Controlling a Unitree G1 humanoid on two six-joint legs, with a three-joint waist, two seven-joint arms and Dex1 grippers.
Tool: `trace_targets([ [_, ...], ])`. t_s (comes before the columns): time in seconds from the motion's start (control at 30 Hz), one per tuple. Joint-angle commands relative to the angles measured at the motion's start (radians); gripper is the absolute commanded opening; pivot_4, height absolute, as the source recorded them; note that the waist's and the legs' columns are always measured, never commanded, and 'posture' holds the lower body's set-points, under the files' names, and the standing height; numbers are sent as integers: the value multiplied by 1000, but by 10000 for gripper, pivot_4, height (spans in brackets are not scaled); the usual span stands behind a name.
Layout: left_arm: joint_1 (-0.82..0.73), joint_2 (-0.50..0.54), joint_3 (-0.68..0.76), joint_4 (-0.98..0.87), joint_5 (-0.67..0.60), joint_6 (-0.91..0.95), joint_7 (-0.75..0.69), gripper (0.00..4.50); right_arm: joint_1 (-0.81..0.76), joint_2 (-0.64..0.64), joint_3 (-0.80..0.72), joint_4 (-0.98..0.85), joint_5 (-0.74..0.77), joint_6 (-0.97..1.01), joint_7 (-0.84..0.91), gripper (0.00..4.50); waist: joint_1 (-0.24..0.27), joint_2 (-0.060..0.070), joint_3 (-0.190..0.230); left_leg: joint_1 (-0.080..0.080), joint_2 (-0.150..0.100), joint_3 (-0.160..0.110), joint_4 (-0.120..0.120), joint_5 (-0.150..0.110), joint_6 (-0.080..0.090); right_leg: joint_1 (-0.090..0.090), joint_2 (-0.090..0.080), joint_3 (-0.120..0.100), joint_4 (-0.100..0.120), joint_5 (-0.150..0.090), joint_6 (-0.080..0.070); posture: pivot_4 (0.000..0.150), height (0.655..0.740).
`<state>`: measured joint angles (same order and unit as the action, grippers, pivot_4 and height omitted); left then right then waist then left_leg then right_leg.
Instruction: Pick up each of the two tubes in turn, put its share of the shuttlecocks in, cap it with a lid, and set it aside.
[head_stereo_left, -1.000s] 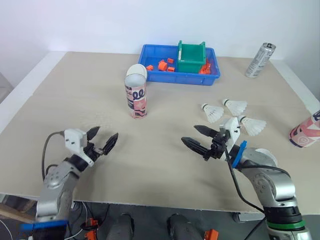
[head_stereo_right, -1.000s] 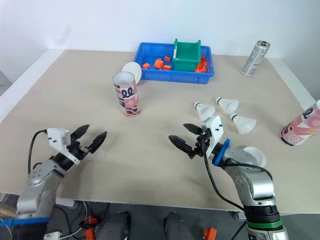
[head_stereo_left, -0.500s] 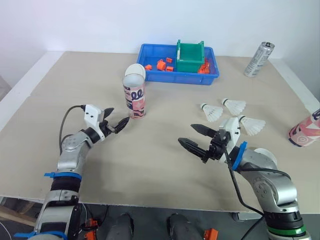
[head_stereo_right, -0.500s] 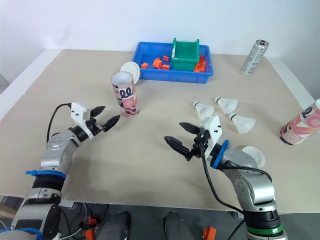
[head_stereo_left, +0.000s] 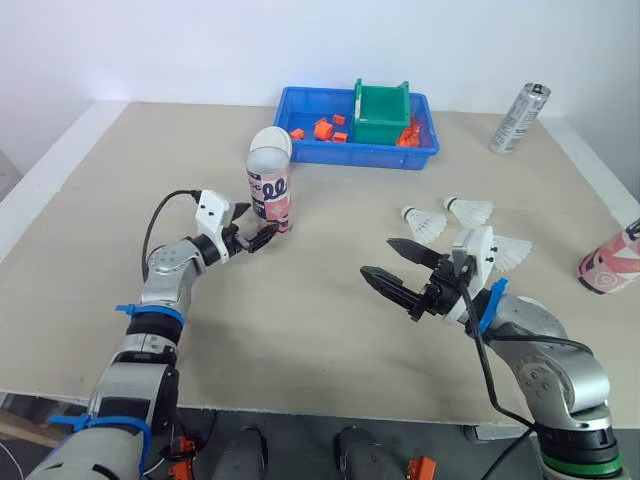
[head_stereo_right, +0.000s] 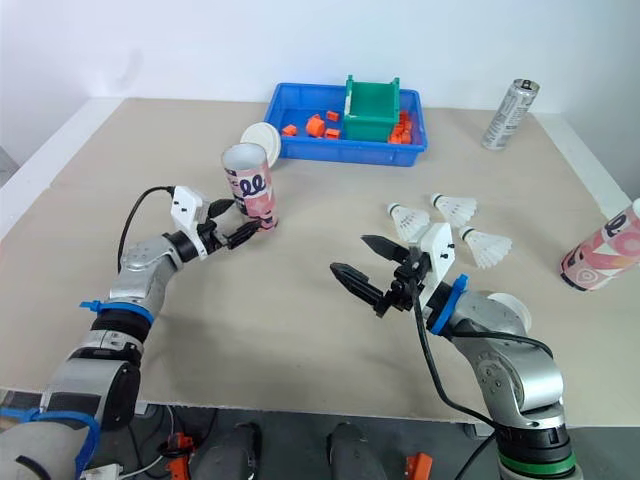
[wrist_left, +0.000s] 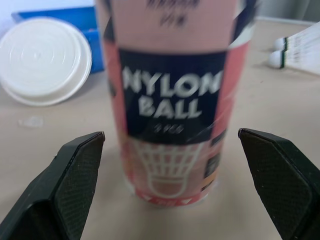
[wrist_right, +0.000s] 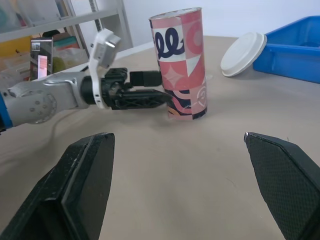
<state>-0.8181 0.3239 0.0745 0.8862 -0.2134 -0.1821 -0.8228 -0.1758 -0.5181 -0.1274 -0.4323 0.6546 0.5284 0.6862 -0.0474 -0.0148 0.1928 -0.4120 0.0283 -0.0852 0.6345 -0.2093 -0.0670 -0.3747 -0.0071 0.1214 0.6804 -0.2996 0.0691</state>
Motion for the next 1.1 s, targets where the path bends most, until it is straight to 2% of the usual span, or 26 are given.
trace_targets([
  [0.03,-43,-15,-3,45,16,-38,-18,45000,-4,-12,-29,-56,26,3,-12,44496,0,0,0,0,0,0,0,0,0,0,0,0,0,0,0,1500,7384],
  [0.23,-96,-50,6,146,30,-54,-19,45000,3,-21,-36,-71,34,13,-22,44496,0,0,0,-1,0,0,0,0,0,-1,0,0,0,0,0,1500,7384],
  [0.4,-151,-85,36,221,25,-62,48,45000,3,-30,-39,-76,37,20,-28,44496,0,0,0,-2,-1,-1,1,0,0,-1,0,-1,0,0,0,1500,7384],
  [1.1,-227,-114,65,332,60,-104,109,45000,-19,-40,-32,-79,51,33,-39,44496,0,0,0,-2,-1,-2,0,0,0,-2,0,-2,0,0,0,1500,7384],
])
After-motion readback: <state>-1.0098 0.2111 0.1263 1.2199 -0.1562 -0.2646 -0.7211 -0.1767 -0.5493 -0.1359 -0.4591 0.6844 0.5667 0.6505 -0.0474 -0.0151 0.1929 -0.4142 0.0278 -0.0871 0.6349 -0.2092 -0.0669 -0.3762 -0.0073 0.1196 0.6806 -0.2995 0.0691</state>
